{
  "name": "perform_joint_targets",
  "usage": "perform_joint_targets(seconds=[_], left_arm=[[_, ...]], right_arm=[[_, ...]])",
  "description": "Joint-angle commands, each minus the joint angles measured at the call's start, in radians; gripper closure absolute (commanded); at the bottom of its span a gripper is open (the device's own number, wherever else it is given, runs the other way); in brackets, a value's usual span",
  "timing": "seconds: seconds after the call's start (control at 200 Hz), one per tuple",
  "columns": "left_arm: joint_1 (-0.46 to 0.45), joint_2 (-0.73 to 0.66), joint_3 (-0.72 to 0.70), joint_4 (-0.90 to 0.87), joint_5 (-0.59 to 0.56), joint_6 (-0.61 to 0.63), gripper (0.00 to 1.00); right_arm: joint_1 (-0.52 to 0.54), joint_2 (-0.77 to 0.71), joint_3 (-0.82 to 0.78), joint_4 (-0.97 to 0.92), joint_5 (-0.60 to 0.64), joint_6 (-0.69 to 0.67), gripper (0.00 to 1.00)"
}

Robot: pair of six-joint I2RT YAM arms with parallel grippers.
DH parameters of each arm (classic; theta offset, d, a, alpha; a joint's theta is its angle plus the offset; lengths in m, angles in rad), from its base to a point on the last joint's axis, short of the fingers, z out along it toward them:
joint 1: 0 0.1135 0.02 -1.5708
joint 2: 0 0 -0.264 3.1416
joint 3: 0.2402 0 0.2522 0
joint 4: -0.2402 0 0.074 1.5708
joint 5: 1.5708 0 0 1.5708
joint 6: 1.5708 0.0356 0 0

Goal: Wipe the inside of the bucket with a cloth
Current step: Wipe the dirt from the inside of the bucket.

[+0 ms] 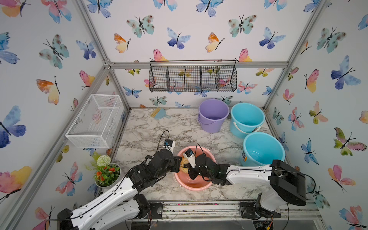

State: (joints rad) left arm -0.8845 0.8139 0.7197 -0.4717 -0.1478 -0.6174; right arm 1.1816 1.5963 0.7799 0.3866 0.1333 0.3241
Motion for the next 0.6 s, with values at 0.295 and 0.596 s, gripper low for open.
perform_joint_targets(seconds=[0.295, 0.596], left_arm=[[-0.004, -0.015, 0.005, -0.008, -0.01, -0.027, 1.0], [-0.004, -0.008, 0.013, -0.016, -0.025, -0.019, 1.0]], right_arm=[[-0.009, 0.123, 0.168, -0.464, 0.463, -0.103, 0.98], [-0.009, 0.038, 0.181, -0.819, 0.354, -0.188, 0.98]])
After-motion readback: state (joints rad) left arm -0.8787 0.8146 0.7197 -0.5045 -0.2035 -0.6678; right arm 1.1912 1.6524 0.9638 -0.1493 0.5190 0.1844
